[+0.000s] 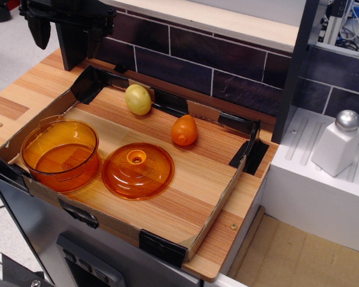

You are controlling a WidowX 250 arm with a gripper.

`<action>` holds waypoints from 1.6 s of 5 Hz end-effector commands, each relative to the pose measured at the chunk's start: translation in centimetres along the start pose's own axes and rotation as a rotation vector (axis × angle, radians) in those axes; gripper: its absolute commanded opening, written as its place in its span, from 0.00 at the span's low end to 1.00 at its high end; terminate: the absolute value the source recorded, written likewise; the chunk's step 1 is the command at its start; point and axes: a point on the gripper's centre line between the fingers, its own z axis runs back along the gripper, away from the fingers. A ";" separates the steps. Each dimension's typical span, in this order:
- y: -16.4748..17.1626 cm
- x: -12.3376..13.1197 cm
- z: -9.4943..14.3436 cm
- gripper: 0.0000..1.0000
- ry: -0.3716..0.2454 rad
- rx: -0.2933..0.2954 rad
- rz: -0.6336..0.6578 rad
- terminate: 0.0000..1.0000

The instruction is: Put carrot in pot

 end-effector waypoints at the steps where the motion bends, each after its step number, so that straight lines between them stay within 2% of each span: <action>1: 0.0 0.0 0.0 1.00 0.000 0.000 0.000 0.00; 2: -3.0 -1.2 -0.2 1.00 -0.001 -0.059 -0.009 0.00; 3: -6.0 -2.1 0.0 1.00 0.005 -0.079 0.008 0.00; 5: -10.9 -4.5 0.8 1.00 0.081 -0.175 -0.056 0.00; 6: -12.9 -5.3 -0.2 1.00 0.130 -0.213 -0.046 0.00; 7: -13.8 -5.6 -1.0 1.00 0.121 -0.286 -0.018 0.00; 8: -14.3 -5.5 -1.9 1.00 0.106 -0.293 -0.012 0.00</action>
